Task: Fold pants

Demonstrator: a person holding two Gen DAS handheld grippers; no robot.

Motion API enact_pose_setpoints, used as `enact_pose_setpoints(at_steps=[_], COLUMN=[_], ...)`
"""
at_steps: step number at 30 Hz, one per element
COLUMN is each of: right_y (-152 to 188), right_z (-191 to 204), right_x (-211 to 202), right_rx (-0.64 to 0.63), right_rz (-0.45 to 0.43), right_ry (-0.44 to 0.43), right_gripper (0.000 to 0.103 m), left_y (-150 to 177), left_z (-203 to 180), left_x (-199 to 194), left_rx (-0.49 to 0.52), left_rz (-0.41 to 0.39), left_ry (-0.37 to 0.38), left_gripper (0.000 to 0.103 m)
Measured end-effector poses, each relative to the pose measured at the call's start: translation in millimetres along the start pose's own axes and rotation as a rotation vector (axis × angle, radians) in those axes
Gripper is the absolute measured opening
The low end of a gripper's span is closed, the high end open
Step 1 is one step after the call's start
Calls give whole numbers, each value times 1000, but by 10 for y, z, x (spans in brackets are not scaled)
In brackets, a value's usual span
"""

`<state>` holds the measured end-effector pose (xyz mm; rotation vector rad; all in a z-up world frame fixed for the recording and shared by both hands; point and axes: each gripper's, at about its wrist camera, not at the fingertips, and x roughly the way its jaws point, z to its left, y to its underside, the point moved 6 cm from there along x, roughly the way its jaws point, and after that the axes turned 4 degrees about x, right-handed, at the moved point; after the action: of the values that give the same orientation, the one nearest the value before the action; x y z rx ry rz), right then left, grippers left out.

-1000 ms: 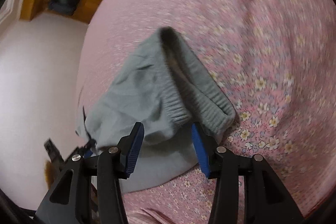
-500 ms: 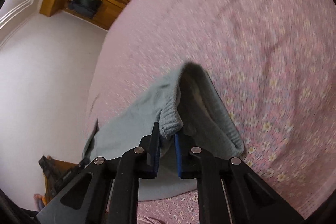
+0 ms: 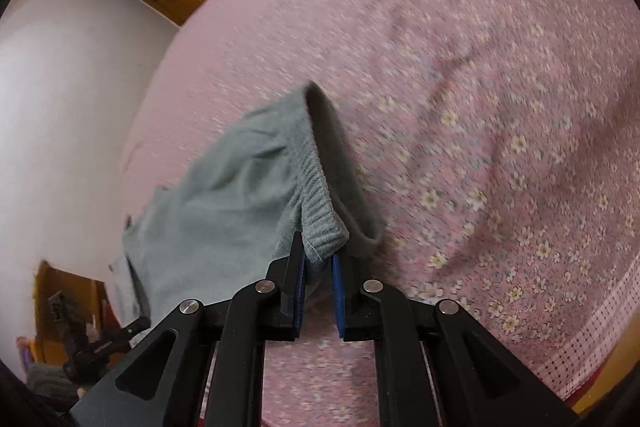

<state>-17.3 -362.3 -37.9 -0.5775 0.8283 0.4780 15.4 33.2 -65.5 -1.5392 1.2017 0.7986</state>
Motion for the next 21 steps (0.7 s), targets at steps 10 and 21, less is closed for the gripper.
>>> enact_pose_setpoints(at_steps=[10, 21], right_y=[148, 208], right_z=[111, 295], right_x=[241, 165], right_rx=[-157, -190], right_rz=[-11, 54], right_ry=[158, 234], right_gripper=[13, 33], left_y=[111, 116], left_z=[122, 188], left_x=[264, -12], left_rx=[-17, -10], left_rz=[90, 21], left_ry=[1, -8], left_gripper=[9, 31])
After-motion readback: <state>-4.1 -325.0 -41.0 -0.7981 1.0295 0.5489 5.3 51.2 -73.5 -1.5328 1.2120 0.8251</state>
